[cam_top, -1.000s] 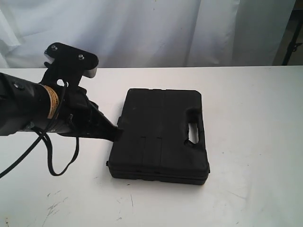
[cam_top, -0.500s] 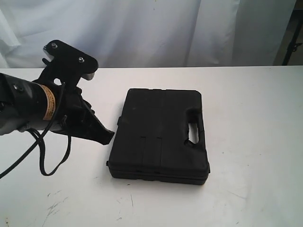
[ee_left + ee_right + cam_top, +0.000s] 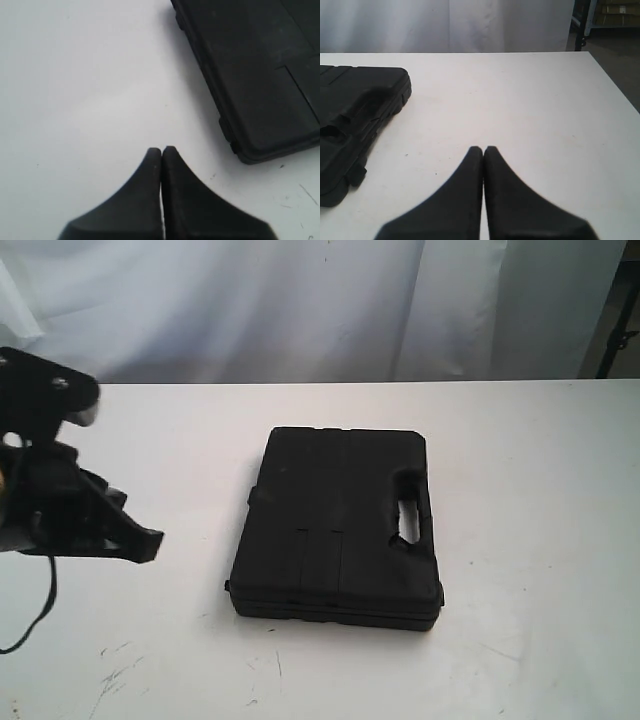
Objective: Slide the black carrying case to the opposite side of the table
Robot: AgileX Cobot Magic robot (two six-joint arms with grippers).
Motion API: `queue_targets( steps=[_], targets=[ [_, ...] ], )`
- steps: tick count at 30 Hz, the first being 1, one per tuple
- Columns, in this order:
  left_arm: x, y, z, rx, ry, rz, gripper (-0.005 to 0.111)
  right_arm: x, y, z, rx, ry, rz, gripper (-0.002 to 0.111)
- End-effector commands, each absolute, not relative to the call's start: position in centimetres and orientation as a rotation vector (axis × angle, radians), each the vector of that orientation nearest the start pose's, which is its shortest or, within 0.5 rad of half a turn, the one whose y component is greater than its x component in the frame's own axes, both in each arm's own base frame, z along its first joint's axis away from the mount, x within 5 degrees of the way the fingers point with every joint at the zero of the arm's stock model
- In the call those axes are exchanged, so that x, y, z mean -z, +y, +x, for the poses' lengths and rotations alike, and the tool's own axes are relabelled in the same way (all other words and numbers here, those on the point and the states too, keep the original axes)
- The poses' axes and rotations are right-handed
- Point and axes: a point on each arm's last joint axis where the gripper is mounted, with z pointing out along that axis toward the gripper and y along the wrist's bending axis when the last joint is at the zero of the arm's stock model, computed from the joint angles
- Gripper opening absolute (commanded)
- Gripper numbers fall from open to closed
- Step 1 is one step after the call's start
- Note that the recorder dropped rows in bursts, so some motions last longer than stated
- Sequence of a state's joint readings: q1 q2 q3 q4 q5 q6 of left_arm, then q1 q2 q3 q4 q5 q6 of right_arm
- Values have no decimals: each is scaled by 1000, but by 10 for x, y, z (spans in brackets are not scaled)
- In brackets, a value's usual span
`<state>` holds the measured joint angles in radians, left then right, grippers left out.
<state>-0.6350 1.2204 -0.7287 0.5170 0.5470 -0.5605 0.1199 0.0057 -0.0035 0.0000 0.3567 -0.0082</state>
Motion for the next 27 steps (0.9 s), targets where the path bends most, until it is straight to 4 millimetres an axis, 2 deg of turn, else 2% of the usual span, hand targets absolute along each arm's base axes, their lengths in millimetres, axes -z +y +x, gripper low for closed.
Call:
queue_targets(
  steps=[1, 7, 13, 18, 27],
  targets=[
    [-260, -89, 192, 171, 2265, 306, 0, -182, 6, 53, -66, 1823, -118, 0],
    [-267, -41, 159, 232, 2112, 8, 0, -182, 6, 53, -66, 1823, -118, 0],
    [-266, -8, 122, 167, 1972, -189, 0, -182, 6, 53, -66, 1823, -118, 0],
    [-260, 5, 97, 122, 1864, -282, 0, -182, 6, 53, -66, 1823, -118, 0],
    [-241, 9, 76, 116, 1796, -333, 0, -182, 6, 53, -66, 1823, -118, 0]
  ],
)
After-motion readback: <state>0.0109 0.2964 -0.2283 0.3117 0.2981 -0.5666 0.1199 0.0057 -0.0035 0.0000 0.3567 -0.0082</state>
